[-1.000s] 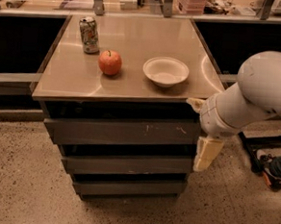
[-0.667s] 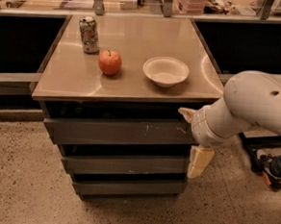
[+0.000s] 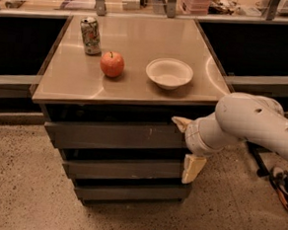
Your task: Open top drawer
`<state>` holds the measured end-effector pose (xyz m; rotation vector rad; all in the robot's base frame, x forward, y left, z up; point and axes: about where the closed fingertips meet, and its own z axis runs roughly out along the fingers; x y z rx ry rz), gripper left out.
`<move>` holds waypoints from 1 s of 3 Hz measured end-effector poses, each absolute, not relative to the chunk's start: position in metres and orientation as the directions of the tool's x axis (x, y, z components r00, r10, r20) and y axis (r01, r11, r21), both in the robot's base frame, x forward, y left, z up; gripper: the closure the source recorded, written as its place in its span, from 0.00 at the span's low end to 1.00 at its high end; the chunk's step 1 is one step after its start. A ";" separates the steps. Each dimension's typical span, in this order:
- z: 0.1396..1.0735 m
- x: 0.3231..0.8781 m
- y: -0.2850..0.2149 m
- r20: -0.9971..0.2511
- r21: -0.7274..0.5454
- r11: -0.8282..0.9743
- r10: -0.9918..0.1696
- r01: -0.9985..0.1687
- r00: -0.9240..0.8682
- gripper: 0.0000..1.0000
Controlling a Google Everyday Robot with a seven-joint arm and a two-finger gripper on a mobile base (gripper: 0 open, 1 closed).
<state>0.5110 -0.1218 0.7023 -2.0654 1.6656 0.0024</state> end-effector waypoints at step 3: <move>0.656 0.583 -0.089 -0.306 -0.403 -0.179 -0.898 -0.897 0.317 0.00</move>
Offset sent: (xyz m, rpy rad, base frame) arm 0.0575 0.0243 -0.0366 0.0484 -0.0681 0.0470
